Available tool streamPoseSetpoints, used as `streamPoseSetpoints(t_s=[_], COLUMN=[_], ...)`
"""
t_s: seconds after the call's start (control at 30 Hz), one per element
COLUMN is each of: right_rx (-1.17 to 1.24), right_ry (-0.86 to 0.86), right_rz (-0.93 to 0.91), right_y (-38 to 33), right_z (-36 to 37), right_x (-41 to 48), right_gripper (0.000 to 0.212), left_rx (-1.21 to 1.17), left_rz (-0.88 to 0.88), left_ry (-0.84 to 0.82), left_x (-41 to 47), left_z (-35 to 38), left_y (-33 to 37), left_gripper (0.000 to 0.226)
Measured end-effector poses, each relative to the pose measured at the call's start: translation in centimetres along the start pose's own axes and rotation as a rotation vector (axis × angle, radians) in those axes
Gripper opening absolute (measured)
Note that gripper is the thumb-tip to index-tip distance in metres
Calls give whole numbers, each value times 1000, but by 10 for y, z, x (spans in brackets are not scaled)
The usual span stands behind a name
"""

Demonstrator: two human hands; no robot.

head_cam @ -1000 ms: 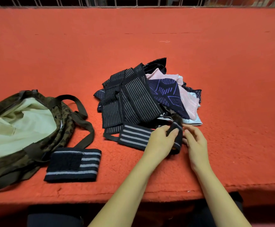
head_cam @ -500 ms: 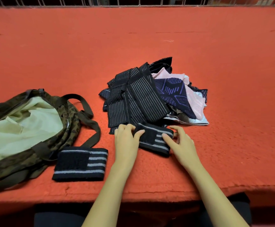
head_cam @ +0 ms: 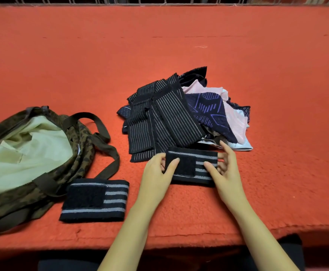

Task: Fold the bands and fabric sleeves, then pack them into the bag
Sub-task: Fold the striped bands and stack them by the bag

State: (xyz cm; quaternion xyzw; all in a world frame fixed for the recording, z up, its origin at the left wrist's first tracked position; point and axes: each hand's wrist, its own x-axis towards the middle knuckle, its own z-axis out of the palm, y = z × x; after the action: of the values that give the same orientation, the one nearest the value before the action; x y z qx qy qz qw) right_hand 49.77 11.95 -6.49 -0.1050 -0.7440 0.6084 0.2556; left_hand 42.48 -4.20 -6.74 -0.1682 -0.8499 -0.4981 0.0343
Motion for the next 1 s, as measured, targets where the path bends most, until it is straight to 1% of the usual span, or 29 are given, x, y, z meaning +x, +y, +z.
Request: streamPoseSetpoints(t_s=[0.07, 0.23, 0.3, 0.37, 0.43, 0.5, 0.6, 0.67, 0.77, 0.87, 1.0], right_rx=[9, -79, -103, -108, -116, -119, -98, -25, 73, 124, 165], right_ry=[-33, -110, -104, -85, -77, -71, -59, -75, -126, -247, -369], right_rz=[36, 10, -19, -31, -33, -22, -46, -28, -7, -18, -27], right_y=[2, 11, 12, 11, 10, 11, 6, -4, -23, -46, -67], right_z=[0, -1, -2, -2, -2, -2, -3, 2, 22, 55, 101], right_x=[1, 1, 1, 1, 1, 0, -1, -1, -3, -6, -18], right_gripper=[59, 62, 59, 54, 49, 41, 28, 28, 18, 13, 14], left_rx=[36, -90, -50, 16, 72, 108, 142, 182, 221, 225, 200], left_rz=[19, -60, -58, -52, -59, -89, -112, -72, -45, -100, -216], left_ry=[-20, -45, -55, -43, -38, -80, -170, -168, -121, -62, -13], left_x=[1, 0, 0, 1, 2, 2, 4, 4, 4, -4, -28], left_z=[0, -4, -2, 0, 1, -1, -11, -30, -72, -119, -168], left_y=[-1, 0, 0, 3, 6, 10, 21, 34, 42, 27, 1], left_gripper=[28, 23, 27, 27, 22, 20, 25, 31, 42, 53, 63])
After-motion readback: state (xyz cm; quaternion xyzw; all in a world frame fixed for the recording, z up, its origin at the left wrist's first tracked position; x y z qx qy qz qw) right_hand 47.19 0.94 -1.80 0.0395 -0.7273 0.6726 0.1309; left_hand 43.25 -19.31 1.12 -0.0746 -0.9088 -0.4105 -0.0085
